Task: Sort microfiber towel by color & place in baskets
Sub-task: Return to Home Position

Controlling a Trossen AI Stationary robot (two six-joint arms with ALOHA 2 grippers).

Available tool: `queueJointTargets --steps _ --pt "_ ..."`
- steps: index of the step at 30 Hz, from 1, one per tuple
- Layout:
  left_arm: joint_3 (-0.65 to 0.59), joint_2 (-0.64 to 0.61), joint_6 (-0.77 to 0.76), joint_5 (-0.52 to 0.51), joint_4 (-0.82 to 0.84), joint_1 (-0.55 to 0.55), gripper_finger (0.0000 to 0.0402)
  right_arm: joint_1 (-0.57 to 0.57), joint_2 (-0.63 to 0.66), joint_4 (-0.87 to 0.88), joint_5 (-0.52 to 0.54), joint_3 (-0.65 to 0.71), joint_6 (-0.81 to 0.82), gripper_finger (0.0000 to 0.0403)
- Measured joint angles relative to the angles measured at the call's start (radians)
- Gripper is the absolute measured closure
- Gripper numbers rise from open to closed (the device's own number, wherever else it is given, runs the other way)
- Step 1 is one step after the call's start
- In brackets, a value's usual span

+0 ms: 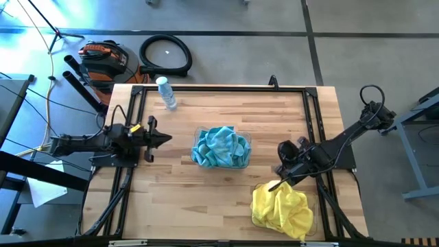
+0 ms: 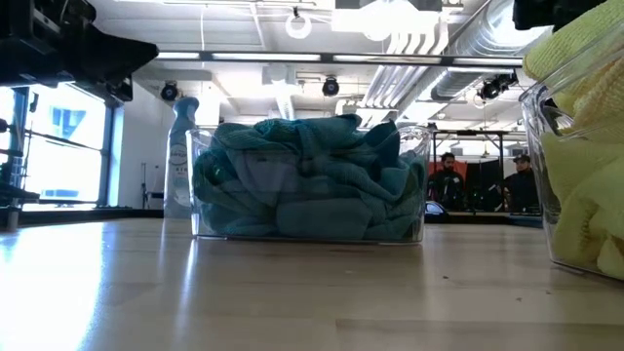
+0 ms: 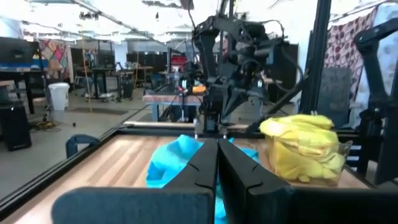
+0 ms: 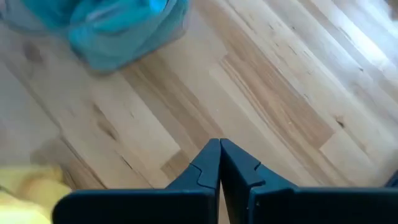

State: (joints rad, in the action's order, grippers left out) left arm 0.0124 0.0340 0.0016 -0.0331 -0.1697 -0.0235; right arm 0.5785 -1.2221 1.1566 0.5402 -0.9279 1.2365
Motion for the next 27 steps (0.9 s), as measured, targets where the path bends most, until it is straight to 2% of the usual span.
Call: queueJointTargets --steps 7,11,14,17,20,27 --pt "0.001 -0.031 -0.053 -0.009 0.065 0.0 0.0401 0.002 0.018 0.016 -0.084 0.0 -0.153 0.0402" --pt "0.001 -0.029 -0.098 -0.124 0.134 0.0 0.0401 0.005 0.048 0.018 -0.078 0.0 -0.227 0.0402" --pt "0.001 -0.011 -0.097 -0.14 0.128 -0.001 0.0401 0.005 0.086 0.01 -0.073 0.022 -0.285 0.0402" --pt "0.001 -0.011 -0.097 -0.141 0.128 -0.001 0.0401 0.007 0.141 -0.011 -0.055 0.094 -0.294 0.0402" --pt "0.001 -0.011 -0.097 -0.141 0.133 -0.001 0.0401 0.016 0.222 -0.106 -0.029 0.193 -0.307 0.0402" --pt "0.001 -0.011 -0.096 -0.141 0.133 -0.001 0.0401 0.018 0.471 -0.289 -0.012 0.377 -0.461 0.0403"
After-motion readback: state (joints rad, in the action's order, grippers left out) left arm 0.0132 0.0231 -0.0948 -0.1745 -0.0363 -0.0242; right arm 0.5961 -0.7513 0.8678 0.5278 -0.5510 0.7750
